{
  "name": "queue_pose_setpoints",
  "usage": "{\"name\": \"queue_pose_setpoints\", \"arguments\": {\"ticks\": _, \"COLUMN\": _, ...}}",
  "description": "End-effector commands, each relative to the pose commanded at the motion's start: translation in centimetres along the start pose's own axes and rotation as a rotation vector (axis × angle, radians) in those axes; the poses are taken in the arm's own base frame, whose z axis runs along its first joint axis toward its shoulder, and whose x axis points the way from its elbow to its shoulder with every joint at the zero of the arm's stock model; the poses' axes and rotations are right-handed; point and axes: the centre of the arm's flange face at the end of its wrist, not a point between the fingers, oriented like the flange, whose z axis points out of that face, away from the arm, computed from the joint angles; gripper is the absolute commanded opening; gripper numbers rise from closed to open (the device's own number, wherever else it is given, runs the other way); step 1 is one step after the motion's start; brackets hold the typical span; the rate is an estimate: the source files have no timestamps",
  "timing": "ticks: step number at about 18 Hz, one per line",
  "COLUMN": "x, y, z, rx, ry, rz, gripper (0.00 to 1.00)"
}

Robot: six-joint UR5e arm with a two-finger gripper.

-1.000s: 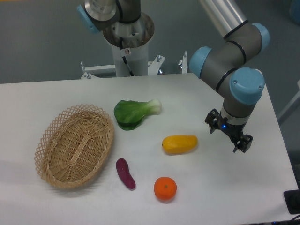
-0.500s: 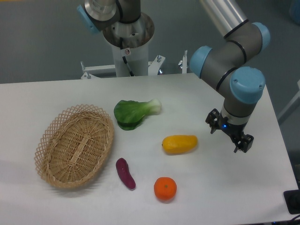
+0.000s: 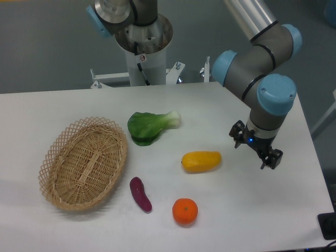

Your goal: Pick up the green vegetable from the table

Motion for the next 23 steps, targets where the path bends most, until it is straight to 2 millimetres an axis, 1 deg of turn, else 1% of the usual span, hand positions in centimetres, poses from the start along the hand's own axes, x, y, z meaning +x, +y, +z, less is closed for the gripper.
{"name": "queue_pose_setpoints", "arguments": {"ticks": 2, "x": 0.2, "y": -0.2, "z": 0.1, "rx": 0.006, "ry": 0.004, "rz": 0.0, "gripper": 1.0}}
{"name": "queue_pose_setpoints", "arguments": {"ticks": 3, "x": 0.6, "y": -0.3, "z": 0.2, "rx": 0.015, "ry": 0.01, "rz": 0.0, "gripper": 1.0}}
{"name": "queue_pose_setpoints", "arguments": {"ticks": 5, "x": 2.1, "y": -0.7, "z": 0.5, "rx": 0.052, "ry": 0.029, "rz": -0.005, "gripper": 1.0}}
{"name": "queue_pose_setpoints", "arguments": {"ticks": 6, "x": 3.2, "y": -0.7, "z": 0.4, "rx": 0.066, "ry": 0.038, "rz": -0.008, "gripper": 1.0}}
{"name": "queue_pose_setpoints", "arguments": {"ticks": 8, "x": 5.7, "y": -0.7, "z": 1.4, "rx": 0.069, "ry": 0.067, "rz": -0.006, "gripper": 1.0}}
{"name": "queue_pose_setpoints", "arguments": {"ticks": 10, "x": 7.3, "y": -0.8, "z": 1.0, "rx": 0.068, "ry": 0.072, "rz": -0.002, "gripper": 1.0}}
{"name": "queue_pose_setpoints", "arguments": {"ticks": 11, "x": 8.5, "y": -1.6, "z": 1.1, "rx": 0.068, "ry": 0.081, "rz": 0.013, "gripper": 1.0}}
{"name": "queue_pose_setpoints", "arguments": {"ticks": 15, "x": 13.7, "y": -3.4, "z": 1.2, "rx": 0.053, "ry": 0.113, "rz": 0.057, "gripper": 1.0}}
{"name": "queue_pose_setpoints", "arguments": {"ticks": 17, "x": 15.9, "y": -3.8, "z": 1.5, "rx": 0.049, "ry": 0.131, "rz": 0.069, "gripper": 1.0}}
{"name": "queue_pose_setpoints", "arguments": {"ticks": 20, "x": 18.7, "y": -3.4, "z": 2.4, "rx": 0.044, "ry": 0.164, "rz": 0.069, "gripper": 1.0}}
{"name": "queue_pose_setpoints", "arguments": {"ticks": 23, "x": 21.8, "y": -4.0, "z": 3.8, "rx": 0.037, "ry": 0.206, "rz": 0.086, "gripper": 1.0}}
